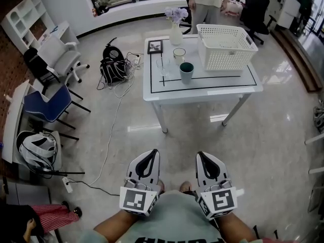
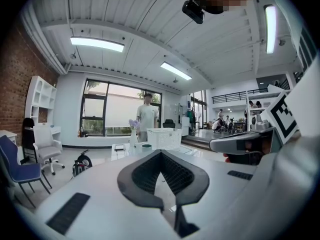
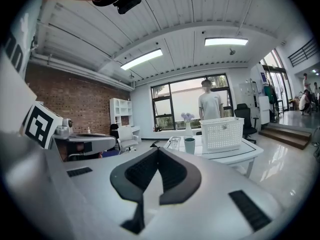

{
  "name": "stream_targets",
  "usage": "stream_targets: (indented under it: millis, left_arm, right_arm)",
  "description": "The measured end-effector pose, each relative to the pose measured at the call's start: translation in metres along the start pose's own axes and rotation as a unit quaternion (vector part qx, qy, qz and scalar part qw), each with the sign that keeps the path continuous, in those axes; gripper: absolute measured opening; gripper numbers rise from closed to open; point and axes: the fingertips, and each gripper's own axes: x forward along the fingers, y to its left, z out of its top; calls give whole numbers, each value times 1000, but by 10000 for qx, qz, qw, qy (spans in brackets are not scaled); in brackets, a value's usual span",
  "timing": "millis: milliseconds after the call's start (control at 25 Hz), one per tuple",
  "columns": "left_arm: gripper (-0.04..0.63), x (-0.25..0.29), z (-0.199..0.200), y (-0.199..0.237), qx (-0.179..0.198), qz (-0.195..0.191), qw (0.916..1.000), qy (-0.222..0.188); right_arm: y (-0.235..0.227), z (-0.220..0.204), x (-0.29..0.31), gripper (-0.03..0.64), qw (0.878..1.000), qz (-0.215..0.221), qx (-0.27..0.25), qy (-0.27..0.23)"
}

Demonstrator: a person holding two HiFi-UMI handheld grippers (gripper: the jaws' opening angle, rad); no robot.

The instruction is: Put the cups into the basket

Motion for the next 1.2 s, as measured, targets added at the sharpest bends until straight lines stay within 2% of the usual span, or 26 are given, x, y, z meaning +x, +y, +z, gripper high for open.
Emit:
stream_targets:
  millis: [600,920,1080,1200]
  left_arm:
    - [0,24,12,-43,241,229,9994,-68]
    - [0,74,13,-27,253,27,9996,-131]
    - [1,109,18,-9,225,-123,9996,-109]
    - [2,138,26,10,212,-238,9995,-87]
  right_arm:
    - [-47,5,-9,14,9994,304,-127,-96]
    - [-71,3,25,15,10000,96,0,16]
    - [-85,14,55,15,9999,-110,104,-75]
    - [-95,16,79,15,9996,-259,92,69]
